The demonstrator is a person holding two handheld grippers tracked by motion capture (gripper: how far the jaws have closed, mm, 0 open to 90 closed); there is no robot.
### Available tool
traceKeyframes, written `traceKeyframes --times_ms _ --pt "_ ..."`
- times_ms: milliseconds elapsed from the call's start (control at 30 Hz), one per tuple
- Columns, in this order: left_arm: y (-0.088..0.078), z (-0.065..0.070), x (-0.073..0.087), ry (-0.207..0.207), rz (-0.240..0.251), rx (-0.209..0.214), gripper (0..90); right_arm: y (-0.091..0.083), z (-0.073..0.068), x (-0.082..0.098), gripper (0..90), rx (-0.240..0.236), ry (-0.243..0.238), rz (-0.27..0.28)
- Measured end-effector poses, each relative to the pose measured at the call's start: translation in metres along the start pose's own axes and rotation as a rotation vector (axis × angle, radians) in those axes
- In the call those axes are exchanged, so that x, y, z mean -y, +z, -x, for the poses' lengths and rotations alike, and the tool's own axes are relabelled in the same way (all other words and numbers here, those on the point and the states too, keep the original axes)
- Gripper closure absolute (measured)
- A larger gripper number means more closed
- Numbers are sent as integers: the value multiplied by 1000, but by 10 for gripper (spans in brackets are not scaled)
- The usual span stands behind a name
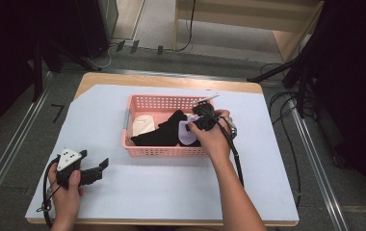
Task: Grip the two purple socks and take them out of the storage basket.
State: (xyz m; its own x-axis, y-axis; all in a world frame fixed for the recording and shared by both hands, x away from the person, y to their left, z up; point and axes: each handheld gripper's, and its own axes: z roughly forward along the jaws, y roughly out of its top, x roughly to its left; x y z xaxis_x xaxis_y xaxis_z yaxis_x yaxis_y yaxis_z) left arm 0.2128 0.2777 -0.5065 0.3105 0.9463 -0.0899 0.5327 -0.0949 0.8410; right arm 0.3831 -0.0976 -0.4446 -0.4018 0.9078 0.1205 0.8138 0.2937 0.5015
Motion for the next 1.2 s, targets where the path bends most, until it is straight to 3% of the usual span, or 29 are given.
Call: traceKeyframes --times_ms 67,100,133,167,233,367,833,1200 --pt "0 0 0 -1 0 -1 147 8 -6 2 521 -17 -26 -60" --pt "0 0 0 -1 0 -1 146 8 -6 2 521 -17 -26 -60" --pt "0 0 0 -1 0 0 147 12 -9 3 606 -18 -27 -105" --pt "0 0 0 -1 0 0 147 12 -9 3 606 -18 -27 -105" --pt "0 0 0 -2 2 1 146 14 -10 3 728 -27 -27 -132" --pt "0 0 0 -2 1 2 146 12 -7 3 800 -42 -19 -126" --pt "0 0 0 -1 0 -1 146 -27 9 -4 848 -48 48 87" --pt "0 0 0 -1 0 0 146 -54 24 -10 848 -32 87 177"
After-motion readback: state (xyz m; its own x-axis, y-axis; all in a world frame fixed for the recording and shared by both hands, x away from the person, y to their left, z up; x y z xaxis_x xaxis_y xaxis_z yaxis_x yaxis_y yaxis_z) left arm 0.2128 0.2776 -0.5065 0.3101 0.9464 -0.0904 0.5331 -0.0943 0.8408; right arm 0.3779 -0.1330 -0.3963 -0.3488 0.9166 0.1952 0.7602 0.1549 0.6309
